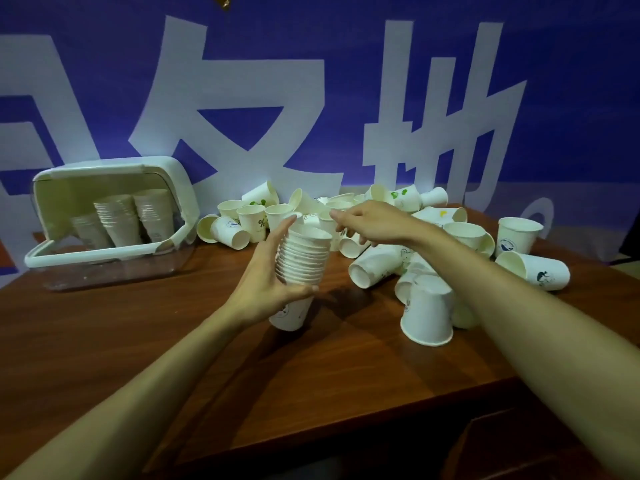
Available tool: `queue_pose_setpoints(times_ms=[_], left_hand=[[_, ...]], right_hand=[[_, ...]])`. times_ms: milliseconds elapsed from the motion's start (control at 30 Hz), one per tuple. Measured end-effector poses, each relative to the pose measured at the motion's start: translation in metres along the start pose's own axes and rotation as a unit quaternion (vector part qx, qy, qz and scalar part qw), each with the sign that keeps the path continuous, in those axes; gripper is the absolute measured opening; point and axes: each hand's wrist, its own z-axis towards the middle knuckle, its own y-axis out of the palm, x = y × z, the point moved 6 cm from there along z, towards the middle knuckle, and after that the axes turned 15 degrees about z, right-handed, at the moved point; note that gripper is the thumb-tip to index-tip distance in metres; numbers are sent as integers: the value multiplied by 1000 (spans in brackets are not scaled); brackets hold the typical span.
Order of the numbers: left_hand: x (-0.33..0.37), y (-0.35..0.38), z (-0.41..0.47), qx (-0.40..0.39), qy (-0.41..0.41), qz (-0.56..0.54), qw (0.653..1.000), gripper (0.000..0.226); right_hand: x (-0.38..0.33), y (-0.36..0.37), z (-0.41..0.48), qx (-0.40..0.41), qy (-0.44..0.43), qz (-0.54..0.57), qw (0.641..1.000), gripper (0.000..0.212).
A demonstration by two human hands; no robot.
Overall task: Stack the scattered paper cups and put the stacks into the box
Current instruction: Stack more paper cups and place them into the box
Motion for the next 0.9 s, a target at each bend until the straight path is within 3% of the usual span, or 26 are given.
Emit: queue_pose_setpoints(times_ms=[100, 167, 267, 400, 500, 600, 667, 767, 833, 900], left_hand=[[11, 8, 6, -5, 4, 11, 1000, 101], [19, 15, 8, -4, 6, 15, 1000, 96], [22, 22, 10, 3, -3, 15, 1000, 99], [24, 23, 8, 14, -8, 7, 1000, 110], [17, 16, 6, 15, -24, 2, 1000, 112], [6, 6, 0, 10, -36, -16, 999, 113], [1, -2, -3, 11, -41, -44, 998, 111], [-12, -10, -8, 6, -62, -88, 994, 108], [-26, -16, -10, 10, -83, -99, 992, 108], [-38, -23, -11, 18, -94, -101, 990, 106]], right_hand=[[12, -17, -29, -129, 45, -105, 985, 58], [28, -26, -51, -216, 97, -185, 954, 60], [47, -27, -69, -275, 132, -250, 919, 72], [50, -27, -64, -181, 22, -201, 962, 47], [42, -33, -53, -66, -1, -95, 993, 47], [29, -36, -38, 89, -29, 9, 996, 51], [24, -31, -28, 174, -27, 125, 976, 49], [20, -11, -12, 236, -1, 258, 937, 50], [15, 2, 1, 245, 8, 337, 909, 51], [4, 20, 15, 205, 13, 471, 858, 52]])
